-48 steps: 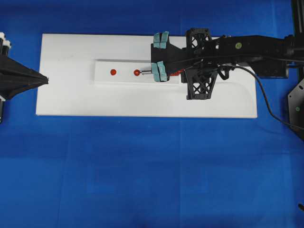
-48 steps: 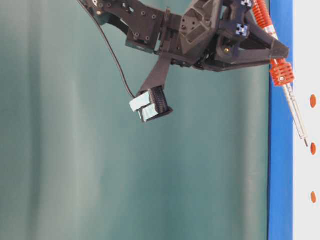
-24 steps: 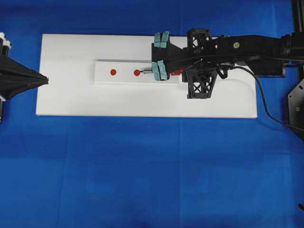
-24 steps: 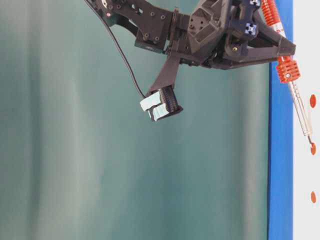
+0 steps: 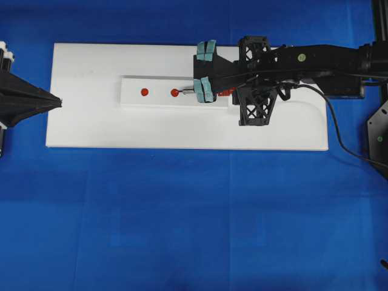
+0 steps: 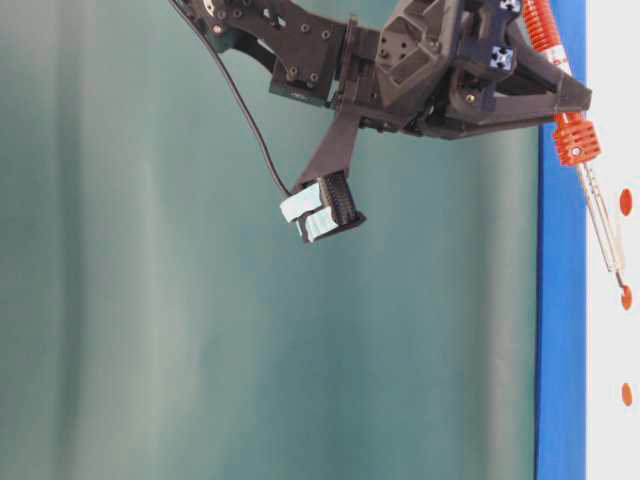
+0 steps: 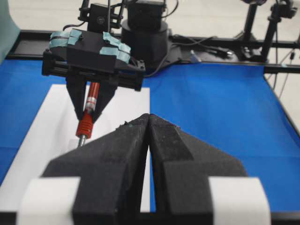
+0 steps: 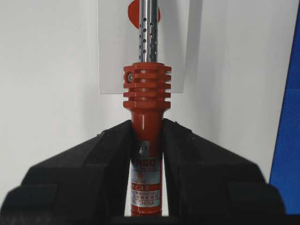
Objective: Touch the tip of the soldering iron to the mark.
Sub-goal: 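Lower the iron tip onto the middle red dot, then raise the iron and shift it right above the strip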
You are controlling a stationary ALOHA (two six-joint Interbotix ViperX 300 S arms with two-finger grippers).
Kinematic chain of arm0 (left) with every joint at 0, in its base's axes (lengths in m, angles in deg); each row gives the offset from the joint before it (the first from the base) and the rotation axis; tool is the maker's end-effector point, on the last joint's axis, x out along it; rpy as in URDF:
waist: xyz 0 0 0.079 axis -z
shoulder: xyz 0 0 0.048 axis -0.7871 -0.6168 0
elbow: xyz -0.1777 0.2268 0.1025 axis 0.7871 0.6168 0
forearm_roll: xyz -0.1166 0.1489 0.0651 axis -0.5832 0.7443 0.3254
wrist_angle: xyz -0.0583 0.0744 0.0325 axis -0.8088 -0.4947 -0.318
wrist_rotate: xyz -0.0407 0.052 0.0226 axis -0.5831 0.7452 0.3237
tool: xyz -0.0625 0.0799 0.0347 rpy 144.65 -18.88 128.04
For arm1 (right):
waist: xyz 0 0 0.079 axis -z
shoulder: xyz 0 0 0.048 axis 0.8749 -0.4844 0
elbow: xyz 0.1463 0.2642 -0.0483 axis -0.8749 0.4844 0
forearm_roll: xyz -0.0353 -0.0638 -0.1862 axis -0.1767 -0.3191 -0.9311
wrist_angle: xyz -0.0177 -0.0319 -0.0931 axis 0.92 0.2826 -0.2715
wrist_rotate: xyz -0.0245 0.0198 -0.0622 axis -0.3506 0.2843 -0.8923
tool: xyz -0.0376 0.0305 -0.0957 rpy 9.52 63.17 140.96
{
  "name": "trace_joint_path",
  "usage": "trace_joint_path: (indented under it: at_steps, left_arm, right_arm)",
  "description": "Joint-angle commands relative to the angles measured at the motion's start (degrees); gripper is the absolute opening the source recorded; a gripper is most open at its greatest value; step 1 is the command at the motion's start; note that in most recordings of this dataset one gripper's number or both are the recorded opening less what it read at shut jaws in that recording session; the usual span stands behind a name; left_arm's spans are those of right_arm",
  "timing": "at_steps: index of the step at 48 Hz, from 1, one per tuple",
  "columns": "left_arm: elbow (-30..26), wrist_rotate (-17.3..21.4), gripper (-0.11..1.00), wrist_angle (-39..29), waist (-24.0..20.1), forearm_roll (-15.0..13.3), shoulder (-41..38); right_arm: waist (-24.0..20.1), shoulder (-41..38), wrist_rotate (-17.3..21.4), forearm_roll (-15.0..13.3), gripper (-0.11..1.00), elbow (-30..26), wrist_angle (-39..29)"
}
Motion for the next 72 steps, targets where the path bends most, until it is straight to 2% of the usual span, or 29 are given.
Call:
trace_joint_path:
  at_steps: [1,61,72]
  left_arm:
    - [-0.62,0.00,0.00,0.70,0.18,0.09,-0.26]
    - [-0.62,-0.09,0.00,0.79,0.18,0.09,-0.26]
    - [-0.62,-0.09,0.00,0.79,0.18,0.09,-0.26]
  right_arm:
    - [-0.09,0.70,-0.09,0.09,0.06,-0.62,0.35]
    - [-0.62,0.53,-0.09,0.09,0.06,-0.97,0.18]
    - [-0.62,3.78,-0.09,0.09,0.06,-3.43,-2.99]
